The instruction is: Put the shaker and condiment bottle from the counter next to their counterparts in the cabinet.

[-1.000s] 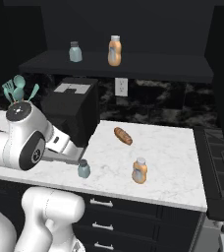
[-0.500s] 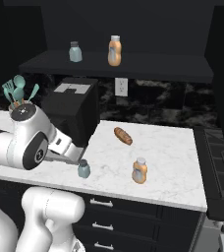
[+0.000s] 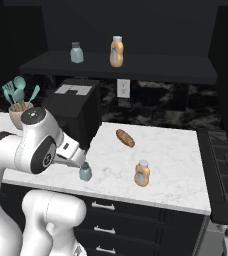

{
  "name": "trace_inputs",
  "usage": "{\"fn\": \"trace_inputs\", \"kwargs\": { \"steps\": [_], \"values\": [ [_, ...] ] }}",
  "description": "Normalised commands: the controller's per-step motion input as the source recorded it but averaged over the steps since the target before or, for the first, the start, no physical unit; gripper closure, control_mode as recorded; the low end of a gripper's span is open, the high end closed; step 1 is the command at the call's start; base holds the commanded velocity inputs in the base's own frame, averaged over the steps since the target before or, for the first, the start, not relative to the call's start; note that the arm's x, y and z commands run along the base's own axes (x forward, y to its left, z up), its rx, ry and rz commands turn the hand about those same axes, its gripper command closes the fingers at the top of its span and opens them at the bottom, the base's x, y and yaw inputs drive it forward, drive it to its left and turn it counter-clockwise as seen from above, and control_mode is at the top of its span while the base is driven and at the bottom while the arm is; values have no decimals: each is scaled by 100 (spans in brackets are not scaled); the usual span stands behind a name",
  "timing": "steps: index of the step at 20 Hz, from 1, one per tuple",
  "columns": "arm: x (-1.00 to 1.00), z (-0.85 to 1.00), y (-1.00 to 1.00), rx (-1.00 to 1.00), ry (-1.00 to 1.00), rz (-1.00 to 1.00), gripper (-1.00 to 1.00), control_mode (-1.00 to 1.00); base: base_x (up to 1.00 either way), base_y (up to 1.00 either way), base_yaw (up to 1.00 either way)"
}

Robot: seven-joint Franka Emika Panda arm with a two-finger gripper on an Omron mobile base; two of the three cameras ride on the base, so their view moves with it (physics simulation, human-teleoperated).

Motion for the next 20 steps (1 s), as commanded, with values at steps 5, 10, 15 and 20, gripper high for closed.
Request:
{"fn": "trace_inputs", "kwargs": {
  "steps": [5,10,15,20],
  "values": [
    [14,-6,0,0,0,0,-100,-100,0,0,0],
    [24,-4,0,0,-2,0,-100,-100,0,0,0],
    [17,-9,0,0,-1,0,-100,-100,0,0,0],
    [12,-23,0,0,-2,0,-100,-100,0,0,0]
  ]
}}
